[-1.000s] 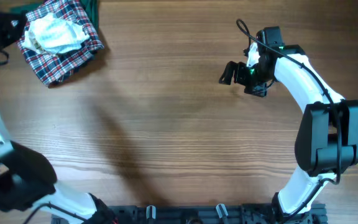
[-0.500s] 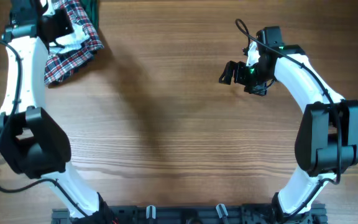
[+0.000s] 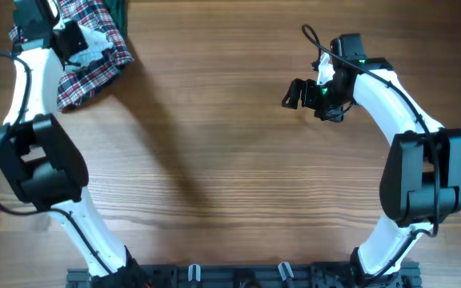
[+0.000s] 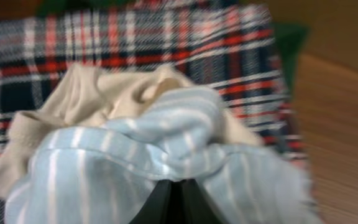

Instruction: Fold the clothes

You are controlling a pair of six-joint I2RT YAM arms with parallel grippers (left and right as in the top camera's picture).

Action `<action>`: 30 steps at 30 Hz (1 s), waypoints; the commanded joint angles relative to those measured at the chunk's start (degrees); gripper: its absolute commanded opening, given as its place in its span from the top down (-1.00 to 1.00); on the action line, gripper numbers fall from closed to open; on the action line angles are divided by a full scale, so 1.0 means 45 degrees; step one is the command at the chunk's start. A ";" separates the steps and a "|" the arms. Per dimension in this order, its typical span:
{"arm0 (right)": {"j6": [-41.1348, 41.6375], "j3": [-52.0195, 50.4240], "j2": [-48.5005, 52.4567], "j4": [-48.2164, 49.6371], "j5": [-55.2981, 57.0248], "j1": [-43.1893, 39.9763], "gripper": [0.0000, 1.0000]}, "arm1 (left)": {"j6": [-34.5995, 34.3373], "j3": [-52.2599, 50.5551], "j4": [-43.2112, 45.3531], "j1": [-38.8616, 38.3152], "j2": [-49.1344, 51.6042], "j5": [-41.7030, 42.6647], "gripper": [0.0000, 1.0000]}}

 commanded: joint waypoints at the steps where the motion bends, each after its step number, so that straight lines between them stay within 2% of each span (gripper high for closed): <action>1: -0.0301 -0.0117 0.0073 -0.0029 -0.0223 0.0078 -0.99 | -0.0126 -0.0005 0.0525 0.0641 0.1263 -0.0272 0.85; 8: -0.0296 -0.0117 0.0073 -0.0063 -0.0228 0.0078 -0.99 | -0.0117 -0.0005 0.0991 0.1447 0.1549 -0.0316 0.80; 15: -0.0296 -0.0117 0.0073 -0.0204 -0.0238 0.0078 -0.99 | -0.0131 -0.0005 0.1098 0.0894 0.0228 -0.0301 0.66; 22: -0.0301 -0.0117 0.0073 -0.0209 -0.0238 0.0078 -0.99 | -0.0510 -0.0010 0.1035 0.0262 0.0355 -0.0010 0.59; 25: -0.0301 -0.0117 0.0073 -0.0277 -0.0238 0.0078 -0.99 | -0.0510 0.0000 0.1302 0.0253 0.0369 -0.0015 0.52; 26: -0.0311 -0.0117 0.0073 -0.0311 -0.0238 0.0078 -0.99 | -0.0505 0.0000 0.1370 0.0248 0.0063 -0.0019 0.44; 30: -0.0306 -0.0117 0.0073 -0.0296 -0.0238 0.0078 -0.99 | -0.0510 0.0000 0.1229 0.0243 -0.1248 -0.0015 0.31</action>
